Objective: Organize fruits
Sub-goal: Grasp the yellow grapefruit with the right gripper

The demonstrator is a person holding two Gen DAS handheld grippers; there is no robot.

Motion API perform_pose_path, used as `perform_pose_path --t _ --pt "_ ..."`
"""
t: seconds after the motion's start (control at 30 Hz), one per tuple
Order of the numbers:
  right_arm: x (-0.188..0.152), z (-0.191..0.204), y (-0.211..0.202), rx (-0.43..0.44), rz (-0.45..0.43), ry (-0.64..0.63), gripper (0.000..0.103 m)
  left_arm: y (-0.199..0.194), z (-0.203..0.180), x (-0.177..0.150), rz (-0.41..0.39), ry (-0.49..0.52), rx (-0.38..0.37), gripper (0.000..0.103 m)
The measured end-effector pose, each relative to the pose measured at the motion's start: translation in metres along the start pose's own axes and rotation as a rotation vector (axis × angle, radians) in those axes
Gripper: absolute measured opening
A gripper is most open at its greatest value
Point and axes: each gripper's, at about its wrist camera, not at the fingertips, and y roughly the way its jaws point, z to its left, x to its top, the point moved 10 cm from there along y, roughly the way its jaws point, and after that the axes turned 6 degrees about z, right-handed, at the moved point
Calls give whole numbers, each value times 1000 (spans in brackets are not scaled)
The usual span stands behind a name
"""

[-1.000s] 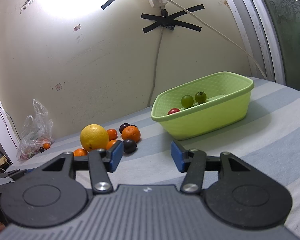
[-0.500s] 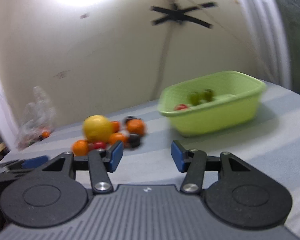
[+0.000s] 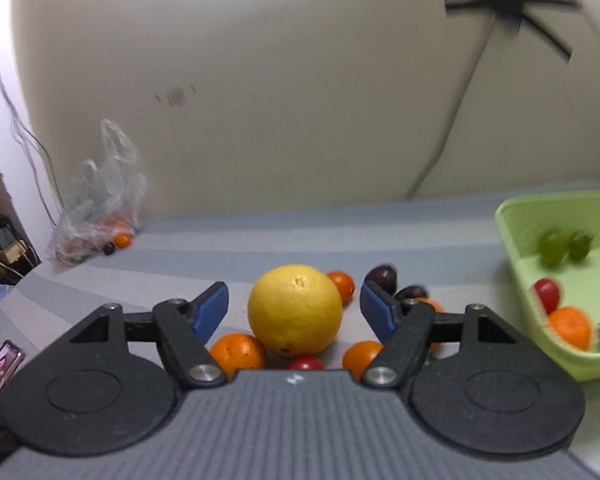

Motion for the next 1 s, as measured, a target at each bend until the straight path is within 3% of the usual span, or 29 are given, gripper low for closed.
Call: perform_pose_path --t 0.17,0.2,0.3,0.37,0.5,0.6,0.73,0.8,0.87,1.0 --pt "-10 -1 30 -15 106 72 72 -1 -1 0 0 -3 -13 84" --pt "-10 1 32 -5 98 77 67 -2 -3 -1 -1 -6 -14 84" --pt "-7 0 26 -11 82 117 65 -2 0 -2 2 -28 -17 84" --pt "3 2 8 5 22 126 65 -2 0 -1 1 -39 -24 84" --pt "19 9 -50 17 -44 -2 65 -6 -4 0 -11 -18 -52 84" --pt "3 12 -81 -1 78 -182 65 -11 -9 1 -24 -7 -109 84" --pt "-51 8 -102 -10 356 -370 65 -16 -22 1 -8 -23 -251 82" --pt "-76 7 -105 -23 435 -427 65 -17 -29 -1 3 -13 -289 79" --pt "-88 11 -98 -38 457 -465 67 -21 -37 -3 0 7 -312 74" --pt "-80 16 -86 -38 344 -463 68 -30 -53 -9 26 34 -358 74"
